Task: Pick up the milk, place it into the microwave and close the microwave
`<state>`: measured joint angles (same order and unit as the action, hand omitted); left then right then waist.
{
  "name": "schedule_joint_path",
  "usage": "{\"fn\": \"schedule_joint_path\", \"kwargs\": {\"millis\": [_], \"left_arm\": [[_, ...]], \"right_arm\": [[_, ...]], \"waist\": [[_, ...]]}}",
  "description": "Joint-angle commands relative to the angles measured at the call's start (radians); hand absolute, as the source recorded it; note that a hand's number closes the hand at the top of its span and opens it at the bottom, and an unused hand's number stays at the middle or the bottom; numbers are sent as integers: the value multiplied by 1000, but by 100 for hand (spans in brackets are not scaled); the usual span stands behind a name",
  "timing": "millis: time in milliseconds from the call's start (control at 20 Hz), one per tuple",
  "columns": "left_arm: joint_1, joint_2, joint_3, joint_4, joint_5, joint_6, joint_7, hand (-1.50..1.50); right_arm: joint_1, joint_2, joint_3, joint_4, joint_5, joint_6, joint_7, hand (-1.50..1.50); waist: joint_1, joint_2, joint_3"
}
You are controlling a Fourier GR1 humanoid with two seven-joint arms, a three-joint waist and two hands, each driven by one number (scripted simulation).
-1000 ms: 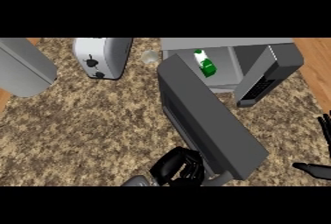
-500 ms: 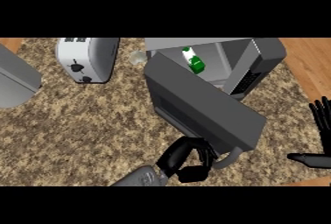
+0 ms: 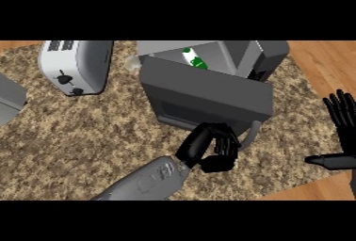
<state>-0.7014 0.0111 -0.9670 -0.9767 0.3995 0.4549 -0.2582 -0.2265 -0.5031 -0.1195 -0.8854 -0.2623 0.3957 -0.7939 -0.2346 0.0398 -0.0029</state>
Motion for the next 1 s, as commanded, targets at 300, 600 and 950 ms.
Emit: {"fn": "schedule_joint_path", "kwargs": {"millis": [300,600,950], "left_arm": [[-213,-11,72,82,100,57,0,150],[-289,-11,93,137,144,78,-5,150],[-381,-10,124,216,184,85,5,150]], "right_arm": [[-72,-34,17,-75,-48,86,17,-150],[-104,-48,32,-112,-90,133,55,-150],[-142,-51,51,-144,-127,156,104,-150]], "waist": [[-83,25,4],[-122,39,6],[-152,57,9]]}}
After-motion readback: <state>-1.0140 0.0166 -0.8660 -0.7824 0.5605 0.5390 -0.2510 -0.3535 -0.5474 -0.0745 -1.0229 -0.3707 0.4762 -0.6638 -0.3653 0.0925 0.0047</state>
